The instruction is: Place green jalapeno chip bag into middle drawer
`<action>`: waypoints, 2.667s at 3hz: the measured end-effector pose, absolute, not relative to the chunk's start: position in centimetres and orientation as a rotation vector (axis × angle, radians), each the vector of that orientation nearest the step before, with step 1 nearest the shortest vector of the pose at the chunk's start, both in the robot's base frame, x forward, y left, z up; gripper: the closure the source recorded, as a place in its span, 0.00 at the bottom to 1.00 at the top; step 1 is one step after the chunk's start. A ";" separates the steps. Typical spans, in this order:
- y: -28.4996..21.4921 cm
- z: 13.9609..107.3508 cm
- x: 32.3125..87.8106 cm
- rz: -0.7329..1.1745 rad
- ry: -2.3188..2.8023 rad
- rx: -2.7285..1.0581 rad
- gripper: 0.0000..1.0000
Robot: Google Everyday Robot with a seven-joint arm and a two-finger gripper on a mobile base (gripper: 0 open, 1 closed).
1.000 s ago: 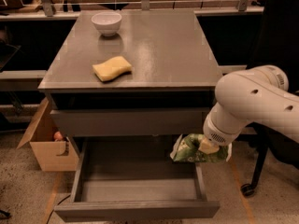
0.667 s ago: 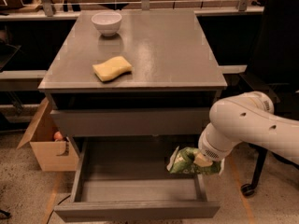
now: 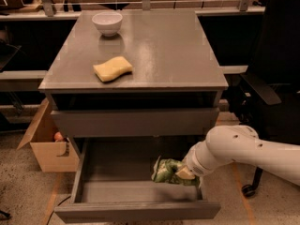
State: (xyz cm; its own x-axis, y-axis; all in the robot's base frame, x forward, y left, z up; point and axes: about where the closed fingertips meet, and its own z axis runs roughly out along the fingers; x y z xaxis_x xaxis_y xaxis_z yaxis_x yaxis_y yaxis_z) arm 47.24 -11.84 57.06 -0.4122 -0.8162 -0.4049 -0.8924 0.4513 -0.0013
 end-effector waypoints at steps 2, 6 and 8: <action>-6.3 53.2 49.7 0.492 2.186 -1.434 1.00; -3.3 49.1 51.8 0.598 2.070 -1.386 1.00; -1.1 47.0 52.9 0.686 2.010 -1.402 0.75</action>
Offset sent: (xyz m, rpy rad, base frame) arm 0.0442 0.0835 -0.0569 0.2702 -0.0874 0.0942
